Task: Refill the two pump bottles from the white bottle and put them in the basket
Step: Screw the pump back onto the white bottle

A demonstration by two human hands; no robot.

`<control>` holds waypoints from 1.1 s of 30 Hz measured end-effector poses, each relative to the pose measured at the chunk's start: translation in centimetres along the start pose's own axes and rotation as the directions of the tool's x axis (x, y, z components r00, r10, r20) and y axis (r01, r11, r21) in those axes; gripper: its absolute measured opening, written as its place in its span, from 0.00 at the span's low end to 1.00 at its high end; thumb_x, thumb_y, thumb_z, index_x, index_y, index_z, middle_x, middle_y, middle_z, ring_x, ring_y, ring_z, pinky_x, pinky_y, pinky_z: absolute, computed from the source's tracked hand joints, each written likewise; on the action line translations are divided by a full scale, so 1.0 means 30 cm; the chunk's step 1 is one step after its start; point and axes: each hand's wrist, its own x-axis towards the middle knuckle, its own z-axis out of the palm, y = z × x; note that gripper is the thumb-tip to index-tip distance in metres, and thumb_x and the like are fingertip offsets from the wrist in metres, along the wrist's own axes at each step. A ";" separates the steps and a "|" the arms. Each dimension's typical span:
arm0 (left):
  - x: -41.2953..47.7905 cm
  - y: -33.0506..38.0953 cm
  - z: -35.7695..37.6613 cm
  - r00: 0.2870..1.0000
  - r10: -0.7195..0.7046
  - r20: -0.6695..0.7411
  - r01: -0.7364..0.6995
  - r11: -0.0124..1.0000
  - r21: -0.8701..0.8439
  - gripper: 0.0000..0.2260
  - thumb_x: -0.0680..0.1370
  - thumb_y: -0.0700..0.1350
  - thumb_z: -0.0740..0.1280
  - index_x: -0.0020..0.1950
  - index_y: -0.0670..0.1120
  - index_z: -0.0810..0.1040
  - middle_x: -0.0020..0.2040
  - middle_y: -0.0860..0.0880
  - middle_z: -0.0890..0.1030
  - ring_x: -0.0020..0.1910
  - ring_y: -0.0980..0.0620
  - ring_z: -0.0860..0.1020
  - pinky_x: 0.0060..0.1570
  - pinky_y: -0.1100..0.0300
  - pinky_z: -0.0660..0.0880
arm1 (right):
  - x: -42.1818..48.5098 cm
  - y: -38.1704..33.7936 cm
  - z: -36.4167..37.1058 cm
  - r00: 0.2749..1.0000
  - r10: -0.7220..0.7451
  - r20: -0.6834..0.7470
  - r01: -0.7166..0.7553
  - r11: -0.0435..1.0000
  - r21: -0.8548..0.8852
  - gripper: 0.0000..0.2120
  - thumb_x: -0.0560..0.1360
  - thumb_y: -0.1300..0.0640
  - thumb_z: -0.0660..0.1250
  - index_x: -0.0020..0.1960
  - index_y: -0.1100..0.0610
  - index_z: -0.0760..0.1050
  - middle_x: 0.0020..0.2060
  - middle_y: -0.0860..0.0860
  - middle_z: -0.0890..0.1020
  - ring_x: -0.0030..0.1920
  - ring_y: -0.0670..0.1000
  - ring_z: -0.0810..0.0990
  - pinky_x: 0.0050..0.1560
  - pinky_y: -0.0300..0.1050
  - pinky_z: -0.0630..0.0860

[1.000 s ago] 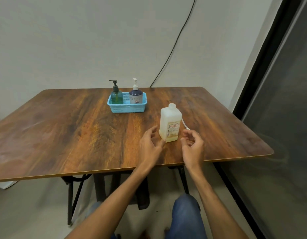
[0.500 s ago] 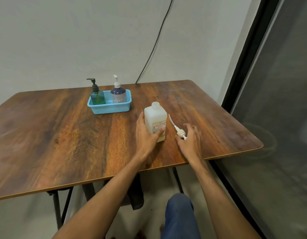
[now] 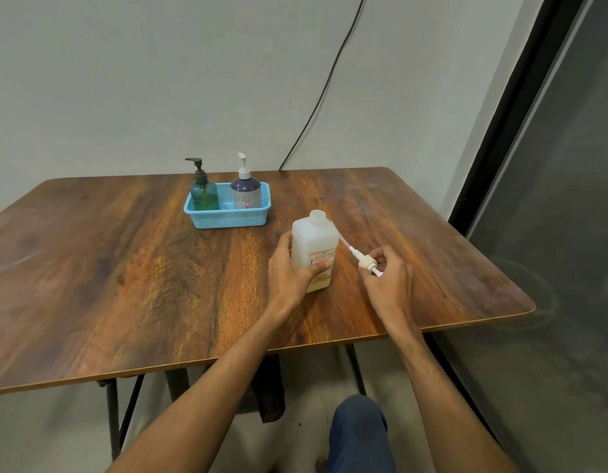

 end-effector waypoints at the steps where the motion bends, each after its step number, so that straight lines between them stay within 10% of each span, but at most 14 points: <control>1: 0.000 0.001 -0.007 1.000 -0.004 -0.002 0.004 1.000 -0.003 0.35 0.69 0.47 0.80 0.72 0.48 0.68 0.63 0.56 0.74 0.59 0.60 0.73 0.42 0.74 0.73 | 0.004 -0.016 -0.014 1.000 -0.006 -0.004 0.006 0.999 0.032 0.09 0.72 0.59 0.76 0.47 0.51 0.78 0.40 0.44 0.80 0.38 0.42 0.78 0.33 0.47 0.80; 11: -0.018 -0.016 -0.087 0.999 0.007 -0.035 -0.008 1.000 -0.029 0.35 0.69 0.46 0.80 0.72 0.48 0.68 0.66 0.54 0.75 0.62 0.56 0.75 0.51 0.67 0.76 | 0.075 -0.322 -0.277 0.994 -0.109 0.000 0.105 0.954 0.279 0.10 0.71 0.57 0.78 0.50 0.49 0.82 0.42 0.41 0.83 0.42 0.42 0.82 0.40 0.36 0.81; 15: -0.002 -0.038 -0.116 0.998 0.016 -0.057 -0.017 1.000 -0.009 0.35 0.68 0.47 0.80 0.71 0.49 0.69 0.66 0.52 0.76 0.63 0.53 0.76 0.58 0.56 0.79 | 0.114 -0.440 -0.362 0.984 -0.177 0.004 0.169 0.944 0.284 0.09 0.67 0.57 0.79 0.45 0.51 0.82 0.39 0.47 0.85 0.41 0.44 0.83 0.40 0.38 0.81; 19: 0.014 -0.045 -0.140 0.997 0.012 -0.073 -0.011 1.000 0.009 0.34 0.68 0.44 0.80 0.71 0.48 0.70 0.66 0.51 0.76 0.63 0.54 0.75 0.54 0.66 0.75 | 0.116 -0.526 -0.403 0.971 -0.239 0.021 0.221 0.926 0.306 0.08 0.66 0.56 0.79 0.44 0.51 0.83 0.38 0.49 0.85 0.42 0.48 0.84 0.43 0.45 0.83; 24: 0.027 -0.067 -0.152 0.996 -0.012 -0.084 0.015 0.999 0.040 0.36 0.67 0.45 0.81 0.72 0.48 0.69 0.68 0.50 0.76 0.65 0.51 0.75 0.63 0.50 0.77 | 0.124 -0.599 -0.401 0.953 -0.302 0.042 0.278 0.918 0.283 0.07 0.66 0.55 0.78 0.41 0.52 0.82 0.34 0.49 0.84 0.39 0.46 0.82 0.38 0.41 0.78; 33: 0.028 -0.061 -0.180 0.996 0.008 -0.093 -0.004 0.999 0.047 0.35 0.67 0.44 0.81 0.71 0.47 0.70 0.66 0.49 0.77 0.64 0.51 0.75 0.60 0.53 0.77 | 0.143 -0.645 -0.340 0.924 -0.353 0.146 0.323 0.927 0.192 0.06 0.66 0.56 0.77 0.41 0.52 0.82 0.35 0.50 0.84 0.38 0.44 0.80 0.32 0.31 0.72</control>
